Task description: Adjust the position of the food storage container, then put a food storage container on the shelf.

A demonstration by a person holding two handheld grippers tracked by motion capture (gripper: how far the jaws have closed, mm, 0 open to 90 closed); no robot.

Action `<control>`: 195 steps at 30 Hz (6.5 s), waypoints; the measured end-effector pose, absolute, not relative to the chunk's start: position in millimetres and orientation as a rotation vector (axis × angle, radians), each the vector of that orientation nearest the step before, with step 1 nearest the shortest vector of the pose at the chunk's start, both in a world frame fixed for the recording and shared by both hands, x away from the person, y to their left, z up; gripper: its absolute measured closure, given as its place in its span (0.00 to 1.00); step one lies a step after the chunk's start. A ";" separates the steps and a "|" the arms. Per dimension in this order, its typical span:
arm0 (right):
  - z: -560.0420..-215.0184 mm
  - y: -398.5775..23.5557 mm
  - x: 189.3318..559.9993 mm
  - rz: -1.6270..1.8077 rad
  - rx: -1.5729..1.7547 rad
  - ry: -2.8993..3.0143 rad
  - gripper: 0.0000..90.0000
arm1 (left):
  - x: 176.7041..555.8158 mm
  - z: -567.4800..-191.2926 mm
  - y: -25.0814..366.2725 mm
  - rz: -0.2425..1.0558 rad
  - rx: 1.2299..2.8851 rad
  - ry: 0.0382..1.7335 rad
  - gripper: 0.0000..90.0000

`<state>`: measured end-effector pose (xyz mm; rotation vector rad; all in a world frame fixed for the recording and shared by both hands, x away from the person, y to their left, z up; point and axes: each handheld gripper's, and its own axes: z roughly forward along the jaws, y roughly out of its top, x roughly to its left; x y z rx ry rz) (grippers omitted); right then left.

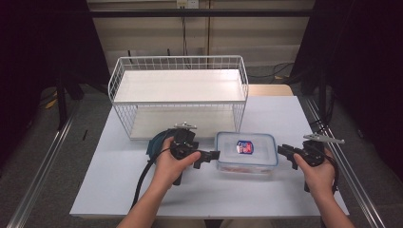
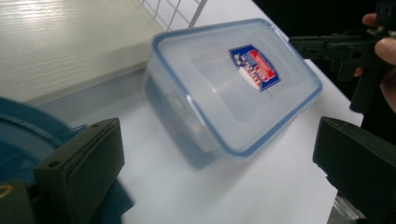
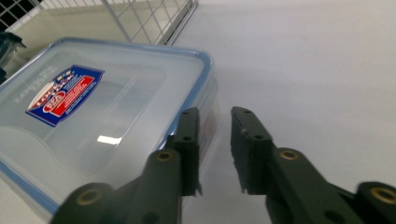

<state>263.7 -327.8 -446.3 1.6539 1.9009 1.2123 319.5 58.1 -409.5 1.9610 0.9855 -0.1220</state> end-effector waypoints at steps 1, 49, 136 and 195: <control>-446.3 -327.8 263.7 1.212 1.654 1.901 0.77 | 318.9 -410.3 54.8 -0.121 1.947 0.998 0.01; -461.2 -304.2 258.6 1.484 1.810 1.758 0.25 | 313.7 -442.2 11.8 -0.022 1.771 1.198 0.15; -483.1 -335.3 253.7 1.682 2.154 1.435 0.30 | 299.3 -467.6 -13.2 -0.124 1.491 1.368 0.48; -404.2 -297.2 233.8 2.082 1.824 1.115 0.58 | 279.4 -376.7 41.7 -0.044 1.201 1.214 0.59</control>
